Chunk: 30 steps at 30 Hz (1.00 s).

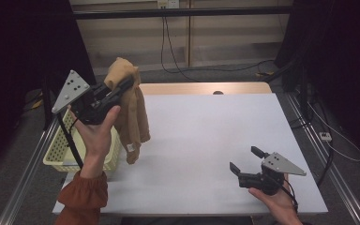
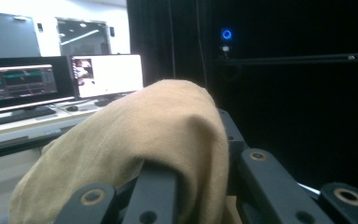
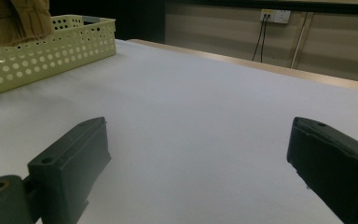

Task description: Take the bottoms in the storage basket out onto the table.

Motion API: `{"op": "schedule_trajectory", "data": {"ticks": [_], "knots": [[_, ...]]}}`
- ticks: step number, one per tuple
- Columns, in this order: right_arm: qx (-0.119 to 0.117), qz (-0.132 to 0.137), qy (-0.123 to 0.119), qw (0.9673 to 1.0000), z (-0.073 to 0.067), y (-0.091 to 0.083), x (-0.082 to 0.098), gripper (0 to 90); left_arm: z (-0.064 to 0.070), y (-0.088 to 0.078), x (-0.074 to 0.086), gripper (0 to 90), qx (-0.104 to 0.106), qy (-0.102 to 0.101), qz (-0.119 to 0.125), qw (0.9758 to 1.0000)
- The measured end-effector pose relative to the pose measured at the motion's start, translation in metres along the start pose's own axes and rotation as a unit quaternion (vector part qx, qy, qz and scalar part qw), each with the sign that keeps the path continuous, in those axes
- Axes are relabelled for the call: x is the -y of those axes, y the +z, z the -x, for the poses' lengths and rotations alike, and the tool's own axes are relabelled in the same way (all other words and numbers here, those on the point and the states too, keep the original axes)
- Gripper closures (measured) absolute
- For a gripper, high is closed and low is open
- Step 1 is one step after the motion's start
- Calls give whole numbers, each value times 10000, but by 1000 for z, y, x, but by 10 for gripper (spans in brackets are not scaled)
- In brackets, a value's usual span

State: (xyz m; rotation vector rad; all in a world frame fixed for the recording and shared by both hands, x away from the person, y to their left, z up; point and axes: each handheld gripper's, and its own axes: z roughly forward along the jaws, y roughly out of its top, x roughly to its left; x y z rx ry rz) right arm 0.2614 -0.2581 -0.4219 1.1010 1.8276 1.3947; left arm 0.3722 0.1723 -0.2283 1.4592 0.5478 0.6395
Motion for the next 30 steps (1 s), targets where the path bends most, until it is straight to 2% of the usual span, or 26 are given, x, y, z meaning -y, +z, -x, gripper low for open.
{"op": "schedule_trajectory", "data": {"ticks": [9, 12, 21, 30], "knots": [[-9, 11, 1, 10000, 0, 0, 0, 48, 5, 20, 6, 819, 149, -118, -130, 9997], [-12, 10, 0, 10000, 0, -1, 0, 48, 7, 24, 8, 819, 176, -99, -203, 9996], [-3, 1, -7, 10000, 0, 0, 0, 48, 12, 37, 9, 819, 295, -161, -262, 9991], [-10, -15, -24, 10000, 0, 0, 1, 46, 23, 52, 11, 819, 461, -257, -291, 9982]]}}
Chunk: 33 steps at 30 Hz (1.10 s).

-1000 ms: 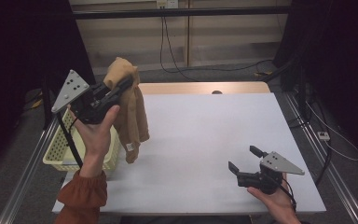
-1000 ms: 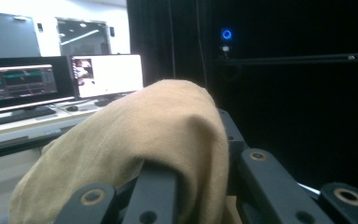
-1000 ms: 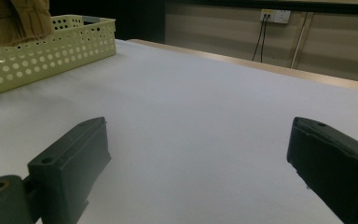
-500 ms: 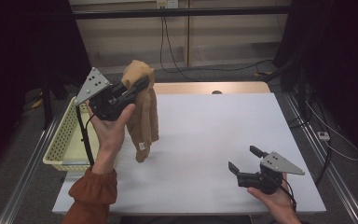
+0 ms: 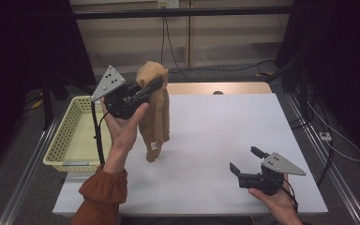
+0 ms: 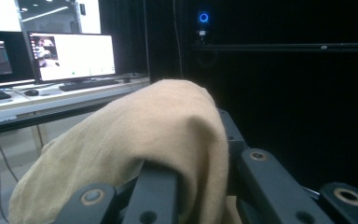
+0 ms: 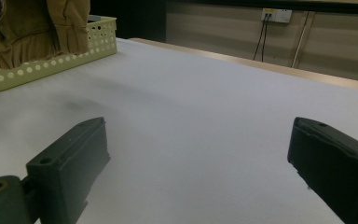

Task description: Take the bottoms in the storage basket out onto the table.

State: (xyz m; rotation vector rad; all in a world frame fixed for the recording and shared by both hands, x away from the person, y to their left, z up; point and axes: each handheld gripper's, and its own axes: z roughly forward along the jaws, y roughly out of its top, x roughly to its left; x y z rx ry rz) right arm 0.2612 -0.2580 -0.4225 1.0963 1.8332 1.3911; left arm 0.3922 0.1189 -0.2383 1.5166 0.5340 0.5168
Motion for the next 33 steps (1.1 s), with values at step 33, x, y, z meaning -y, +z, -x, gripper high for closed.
{"op": "schedule_trajectory", "data": {"ticks": [33], "knots": [[-4, 9, 7, 10000, 1, -1, 0, 47, 6, 62, 15, 819, 155, -241, -487, 9984]]}}
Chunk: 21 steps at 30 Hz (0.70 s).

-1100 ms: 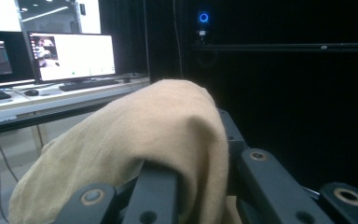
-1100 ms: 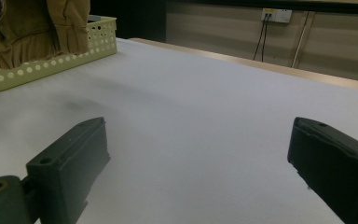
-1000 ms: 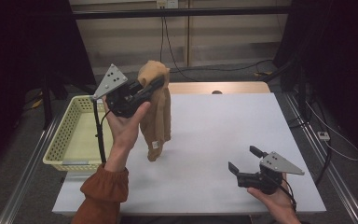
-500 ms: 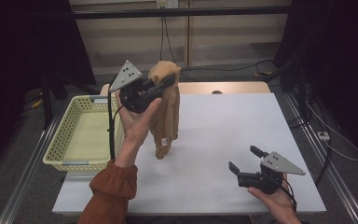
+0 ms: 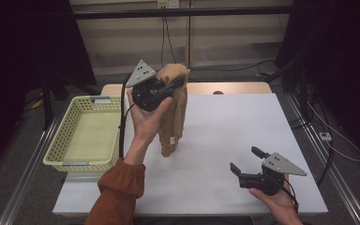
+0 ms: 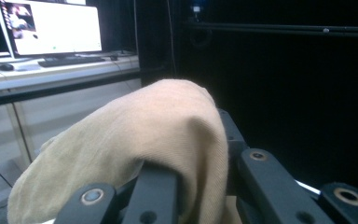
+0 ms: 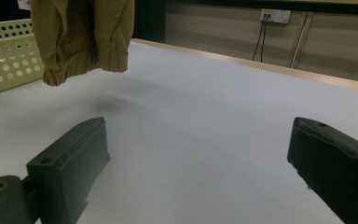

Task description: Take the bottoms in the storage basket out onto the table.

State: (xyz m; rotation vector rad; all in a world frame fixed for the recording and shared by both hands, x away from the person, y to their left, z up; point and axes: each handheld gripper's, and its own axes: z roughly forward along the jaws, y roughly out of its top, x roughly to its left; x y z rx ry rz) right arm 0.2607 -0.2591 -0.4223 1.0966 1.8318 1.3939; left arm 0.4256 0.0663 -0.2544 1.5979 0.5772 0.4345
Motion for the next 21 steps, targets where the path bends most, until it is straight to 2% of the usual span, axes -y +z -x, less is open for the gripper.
{"op": "schedule_trajectory", "data": {"ticks": [6, 8, 16, 21], "knots": [[11, -1, 1, 10000, 0, 0, 0, 47, 2, 9, -1, 819, 55, -61, 8, 10000], [-8, 6, -1, 10000, 0, 0, 0, 48, 3, 10, -1, 819, 82, -17, 29, 10000], [-14, 5, 1, 10000, 0, 0, 0, 48, 4, 20, 3, 818, 4, -56, -25, 10000], [-9, 6, -4, 10000, 0, 0, 0, 48, 3, 27, 6, 818, 64, -45, -63, 9999]]}}
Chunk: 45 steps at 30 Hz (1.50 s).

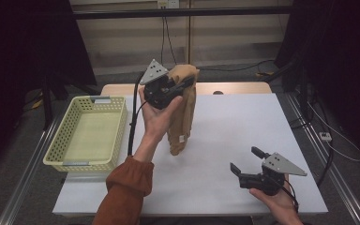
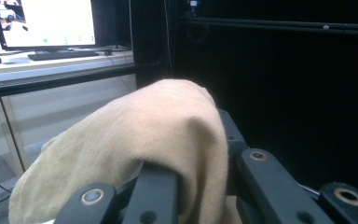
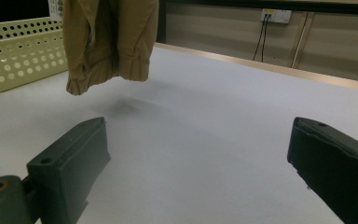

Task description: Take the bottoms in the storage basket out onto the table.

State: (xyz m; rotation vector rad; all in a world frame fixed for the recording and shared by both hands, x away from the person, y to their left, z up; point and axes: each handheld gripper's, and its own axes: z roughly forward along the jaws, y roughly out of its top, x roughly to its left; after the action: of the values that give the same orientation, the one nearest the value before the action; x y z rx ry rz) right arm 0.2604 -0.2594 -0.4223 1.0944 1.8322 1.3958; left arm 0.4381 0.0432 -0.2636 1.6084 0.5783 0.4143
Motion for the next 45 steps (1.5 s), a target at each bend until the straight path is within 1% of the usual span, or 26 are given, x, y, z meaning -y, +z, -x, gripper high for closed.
{"op": "schedule_trajectory", "data": {"ticks": [4, 8, 13, 16, 18, 20, 22, 23, 26, 29, 32, 36, 37, 40, 44, 45], "knots": [[-6, 2, 7, 10000, 0, 0, 0, 48, -2, 6, 5, 818, 22, 1, -44, 10000], [1, -1, 7, 10000, 0, 0, 0, 48, -5, 9, 9, 818, -9, -14, -80, 10000], [0, 0, 7, 10000, 0, 0, 0, 48, -9, 14, 17, 818, -25, -19, -231, 9997], [-12, -2, 5, 10000, 0, 0, 0, 48, -11, 16, 23, 818, -8, -89, -279, 9996], [-15, -10, 0, 10000, 0, 0, 0, 48, -12, 17, 26, 816, -20, -63, -353, 9994], [-17, -8, -3, 10000, 0, 0, 0, 48, -13, 18, 28, 816, 28, -88, -379, 9992], [-19, -5, -4, 10000, 0, 0, 0, 48, -14, 17, 30, 816, 12, -52, -413, 9991], [-20, -4, -5, 10000, 0, 0, 0, 48, -13, 17, 31, 816, 22, -71, -424, 9991], [-10, -3, 5, 10000, 0, 0, 0, 48, -14, 17, 32, 815, 17, -6, -489, 9988], [-16, -4, 1, 10000, 0, 0, 0, 48, -14, 15, 35, 815, 11, 90, -449, 9989], [-1, -9, 8, 10000, 0, 0, 0, 48, -16, 14, 37, 814, -18, 118, -553, 9984], [-5, -8, 2, 10000, 0, 0, 0, 48, -20, 15, 43, 812, -45, 64, -702, 9975], [-5, -11, 4, 10000, 0, 0, 0, 48, -21, 15, 45, 811, -38, 41, -752, 9972], [-4, -18, 9, 10000, 0, 0, 0, 48, -21, 17, 50, 810, -106, 116, -892, 9959], [-6, -16, 6, 10000, 0, 0, 0, 48, -23, 22, 59, 808, -83, 85, -1015, 9948], [-2, -19, 10, 10000, 0, 0, 0, 48, -23, 23, 62, 807, -108, 96, -1070, 9942]]}}
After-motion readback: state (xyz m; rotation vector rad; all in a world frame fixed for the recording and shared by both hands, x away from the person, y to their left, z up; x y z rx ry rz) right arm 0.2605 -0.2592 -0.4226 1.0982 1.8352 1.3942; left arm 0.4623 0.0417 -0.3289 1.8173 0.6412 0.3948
